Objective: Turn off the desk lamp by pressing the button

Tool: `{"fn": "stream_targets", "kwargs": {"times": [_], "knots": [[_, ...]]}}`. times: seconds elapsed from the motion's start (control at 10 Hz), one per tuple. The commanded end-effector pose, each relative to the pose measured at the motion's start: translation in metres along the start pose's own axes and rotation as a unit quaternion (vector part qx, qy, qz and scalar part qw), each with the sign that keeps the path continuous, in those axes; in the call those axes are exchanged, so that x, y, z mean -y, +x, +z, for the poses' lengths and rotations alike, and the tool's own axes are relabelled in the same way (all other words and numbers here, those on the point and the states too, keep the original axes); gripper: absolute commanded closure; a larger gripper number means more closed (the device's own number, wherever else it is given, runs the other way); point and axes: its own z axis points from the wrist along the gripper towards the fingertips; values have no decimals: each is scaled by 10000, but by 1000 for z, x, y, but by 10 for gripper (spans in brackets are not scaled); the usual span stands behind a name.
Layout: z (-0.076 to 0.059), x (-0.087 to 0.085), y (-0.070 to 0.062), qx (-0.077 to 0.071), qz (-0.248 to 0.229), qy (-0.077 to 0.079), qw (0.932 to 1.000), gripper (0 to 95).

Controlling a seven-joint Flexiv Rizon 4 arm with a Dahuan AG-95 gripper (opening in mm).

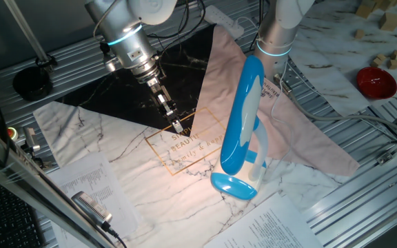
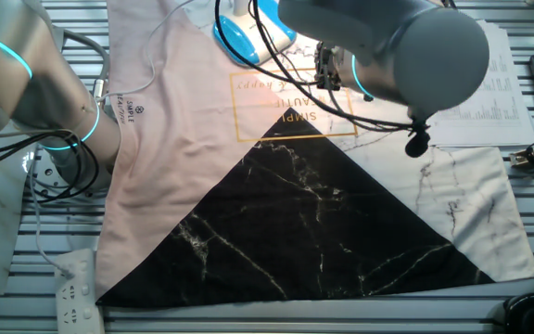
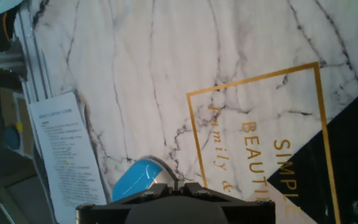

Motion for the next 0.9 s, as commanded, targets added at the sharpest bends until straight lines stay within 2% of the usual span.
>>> {"fn": "stream_targets", "kwargs": {"times": [0.1,0.2,0.3,0.4,0.5,0.6,0.7,0.8,0.9], "knots": [[0,0,0,-100,-1094,1412,9839,950],[1,-2,3,-196,-1036,1135,9879,950],[13,-7,9,-236,-967,918,9908,950],[23,-10,17,-229,-934,907,9912,950],[29,-11,21,-244,-925,850,9918,950],[43,-11,32,-249,-926,624,9934,950],[52,-12,39,-242,-918,532,9941,950],[56,-13,42,-243,-901,434,9947,950],[63,-15,46,-245,-852,230,9958,950]]}}
